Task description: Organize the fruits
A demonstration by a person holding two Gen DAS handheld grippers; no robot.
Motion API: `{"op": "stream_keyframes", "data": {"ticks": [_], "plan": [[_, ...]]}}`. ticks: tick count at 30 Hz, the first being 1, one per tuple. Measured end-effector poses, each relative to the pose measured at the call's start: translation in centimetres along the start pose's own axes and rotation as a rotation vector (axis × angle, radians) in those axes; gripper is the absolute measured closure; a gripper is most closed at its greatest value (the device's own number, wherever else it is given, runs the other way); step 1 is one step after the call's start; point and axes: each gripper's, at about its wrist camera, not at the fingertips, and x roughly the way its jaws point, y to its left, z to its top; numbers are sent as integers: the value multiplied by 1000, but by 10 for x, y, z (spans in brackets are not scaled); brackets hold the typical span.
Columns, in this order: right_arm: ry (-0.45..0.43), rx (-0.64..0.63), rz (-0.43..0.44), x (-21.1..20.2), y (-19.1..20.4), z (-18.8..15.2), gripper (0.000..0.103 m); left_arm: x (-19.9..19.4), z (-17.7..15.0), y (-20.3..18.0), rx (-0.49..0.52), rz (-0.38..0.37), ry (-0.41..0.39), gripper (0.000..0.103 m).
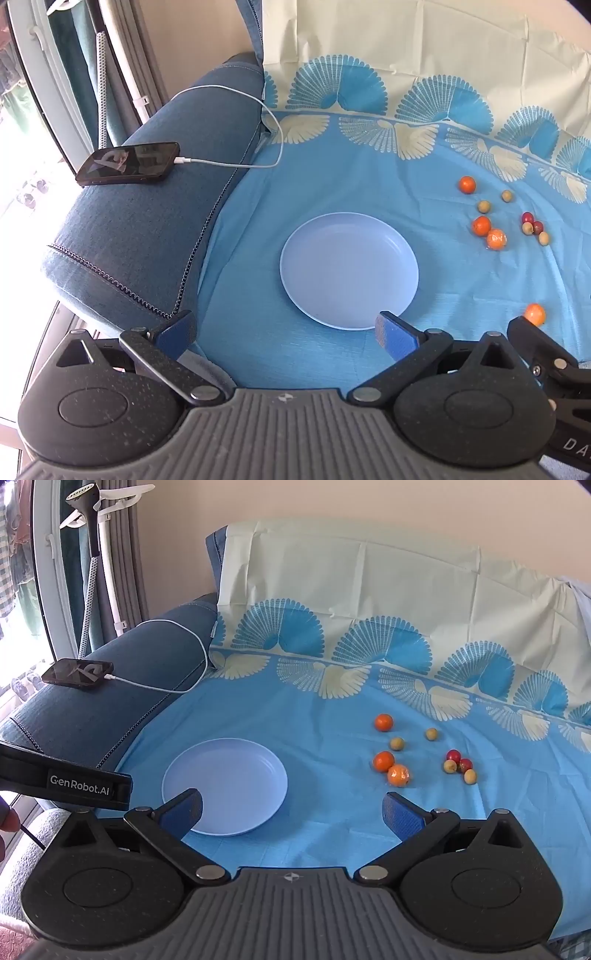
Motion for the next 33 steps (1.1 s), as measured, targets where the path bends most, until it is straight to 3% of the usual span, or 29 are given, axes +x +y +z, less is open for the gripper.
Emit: {"op": "stream_keyframes", "data": {"ticks": [33], "plan": [[-6,44,43,5,3,-1,0,0,-3,-12,23,32,32,0]]}}
